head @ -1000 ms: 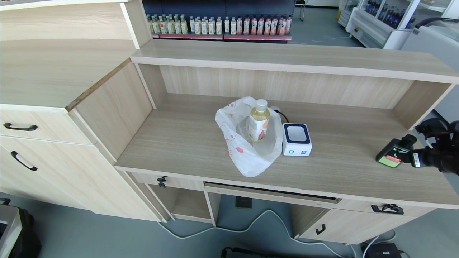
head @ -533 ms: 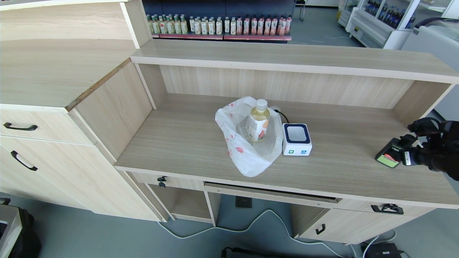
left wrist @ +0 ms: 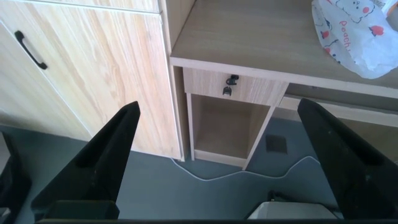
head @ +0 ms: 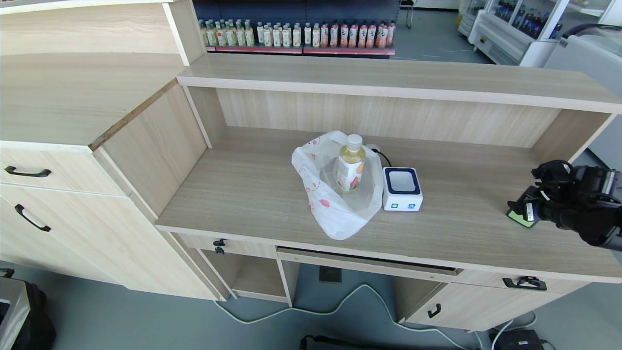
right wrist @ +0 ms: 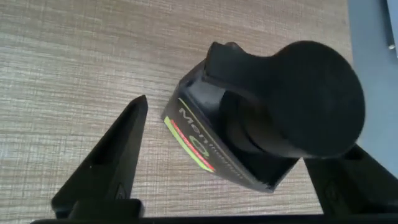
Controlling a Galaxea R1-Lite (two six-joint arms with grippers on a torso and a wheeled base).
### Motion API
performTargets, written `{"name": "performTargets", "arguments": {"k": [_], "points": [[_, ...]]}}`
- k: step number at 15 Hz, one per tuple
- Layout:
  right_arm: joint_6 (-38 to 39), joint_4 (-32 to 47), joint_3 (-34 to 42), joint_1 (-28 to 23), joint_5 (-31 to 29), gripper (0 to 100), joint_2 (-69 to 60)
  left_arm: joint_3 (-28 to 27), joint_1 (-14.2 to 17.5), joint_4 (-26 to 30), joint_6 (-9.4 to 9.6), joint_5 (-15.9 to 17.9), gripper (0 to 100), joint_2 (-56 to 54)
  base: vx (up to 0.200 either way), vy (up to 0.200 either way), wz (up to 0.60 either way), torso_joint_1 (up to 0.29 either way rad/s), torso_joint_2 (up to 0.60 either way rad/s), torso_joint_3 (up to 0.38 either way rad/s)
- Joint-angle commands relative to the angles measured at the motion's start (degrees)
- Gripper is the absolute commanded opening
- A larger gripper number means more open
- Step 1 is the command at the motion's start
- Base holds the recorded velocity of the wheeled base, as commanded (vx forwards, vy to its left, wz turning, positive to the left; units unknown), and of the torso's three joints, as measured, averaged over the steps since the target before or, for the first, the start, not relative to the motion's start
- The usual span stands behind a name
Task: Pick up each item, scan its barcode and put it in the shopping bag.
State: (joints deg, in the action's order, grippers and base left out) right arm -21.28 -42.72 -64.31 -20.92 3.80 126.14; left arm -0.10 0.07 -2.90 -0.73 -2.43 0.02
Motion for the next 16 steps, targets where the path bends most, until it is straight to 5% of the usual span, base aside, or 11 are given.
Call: {"name": "performTargets", "arguments": {"k": [1,8,15,16], "points": [[-0.1,-0.1,-0.3,0.7,0.1,0,0.8,0.0,0.0,-0.1,-0.06,0.0,100,0.0,0.000,0.000,0.00,0.000,0.00,0.000],[-6.3,-1.8,-1.7,2.1,-0.1,0,-1.0,0.0,0.0,-0.1,0.03,0.0,100,0.0,0.000,0.000,0.00,0.000,0.00,0.000],[-31.9,-5.1,22.2,-2.8,2.3,0,-36.1,0.0,0.0,0.0,0.03,0.0,100,0.0,0.000,0.000,0.00,0.000,0.00,0.000],[-37.8,-7.9,30.2,1.1,13.4,0,-47.2,0.0,0.0,-0.1,-0.06,0.0,100,0.0,0.000,0.000,0.00,0.000,0.00,0.000]]}}
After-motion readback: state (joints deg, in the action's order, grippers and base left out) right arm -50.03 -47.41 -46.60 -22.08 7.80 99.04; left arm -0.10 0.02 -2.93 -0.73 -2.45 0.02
